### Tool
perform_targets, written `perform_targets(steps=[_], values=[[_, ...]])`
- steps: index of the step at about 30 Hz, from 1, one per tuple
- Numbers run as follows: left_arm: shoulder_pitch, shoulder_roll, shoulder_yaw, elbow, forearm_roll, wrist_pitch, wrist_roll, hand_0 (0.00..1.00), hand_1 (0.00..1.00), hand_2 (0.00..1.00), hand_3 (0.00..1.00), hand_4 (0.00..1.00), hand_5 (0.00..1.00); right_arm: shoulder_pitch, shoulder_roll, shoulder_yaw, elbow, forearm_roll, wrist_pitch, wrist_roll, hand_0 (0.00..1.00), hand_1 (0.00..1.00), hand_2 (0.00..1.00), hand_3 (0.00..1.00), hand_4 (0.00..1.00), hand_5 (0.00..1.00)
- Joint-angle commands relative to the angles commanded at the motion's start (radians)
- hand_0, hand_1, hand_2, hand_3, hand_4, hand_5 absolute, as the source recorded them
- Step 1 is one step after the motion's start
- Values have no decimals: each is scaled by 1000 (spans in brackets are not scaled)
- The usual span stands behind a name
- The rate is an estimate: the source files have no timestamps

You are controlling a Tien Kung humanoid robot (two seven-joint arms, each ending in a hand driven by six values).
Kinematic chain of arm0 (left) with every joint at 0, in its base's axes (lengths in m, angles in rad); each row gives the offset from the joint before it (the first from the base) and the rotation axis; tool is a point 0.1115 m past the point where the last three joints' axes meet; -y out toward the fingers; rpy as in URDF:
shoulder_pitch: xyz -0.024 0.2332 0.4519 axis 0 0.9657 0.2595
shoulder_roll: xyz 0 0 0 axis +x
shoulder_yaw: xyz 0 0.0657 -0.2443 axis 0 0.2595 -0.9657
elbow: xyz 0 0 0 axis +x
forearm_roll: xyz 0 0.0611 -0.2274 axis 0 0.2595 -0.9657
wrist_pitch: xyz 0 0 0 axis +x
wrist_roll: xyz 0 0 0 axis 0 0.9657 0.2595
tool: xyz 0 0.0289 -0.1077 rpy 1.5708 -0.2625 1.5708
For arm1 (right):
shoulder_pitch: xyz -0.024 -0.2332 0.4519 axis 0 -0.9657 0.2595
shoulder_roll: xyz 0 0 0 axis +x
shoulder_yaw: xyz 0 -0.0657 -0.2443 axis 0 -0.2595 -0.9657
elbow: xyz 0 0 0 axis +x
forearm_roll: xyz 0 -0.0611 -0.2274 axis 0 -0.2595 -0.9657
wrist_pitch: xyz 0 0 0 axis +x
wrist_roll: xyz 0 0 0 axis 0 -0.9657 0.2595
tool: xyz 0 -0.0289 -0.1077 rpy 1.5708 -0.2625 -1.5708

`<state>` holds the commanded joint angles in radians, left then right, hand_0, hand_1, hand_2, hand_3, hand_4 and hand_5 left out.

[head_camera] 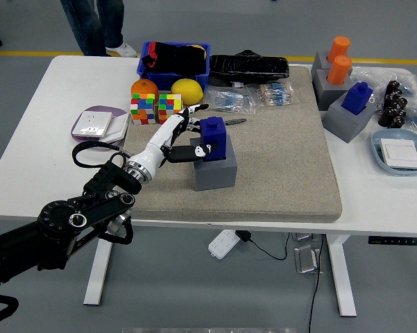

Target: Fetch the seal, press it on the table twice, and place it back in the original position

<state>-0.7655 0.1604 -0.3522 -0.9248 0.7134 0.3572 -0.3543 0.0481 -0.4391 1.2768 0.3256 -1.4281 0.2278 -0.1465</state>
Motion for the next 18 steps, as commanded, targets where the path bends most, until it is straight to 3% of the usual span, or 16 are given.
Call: perform_targets(steps=[10, 18], values=[[-8, 60, -90, -71, 40, 9, -8, 887, 562, 505, 896, 705, 2, 0, -1, 3, 0, -1, 0, 0, 829, 737, 731, 695, 788, 589], [-11, 96, -111, 28, 13, 19, -29, 883, 558, 500, 897, 693, 2, -2, 1, 8, -1, -2, 0, 0, 829, 737, 731, 695, 789, 589]])
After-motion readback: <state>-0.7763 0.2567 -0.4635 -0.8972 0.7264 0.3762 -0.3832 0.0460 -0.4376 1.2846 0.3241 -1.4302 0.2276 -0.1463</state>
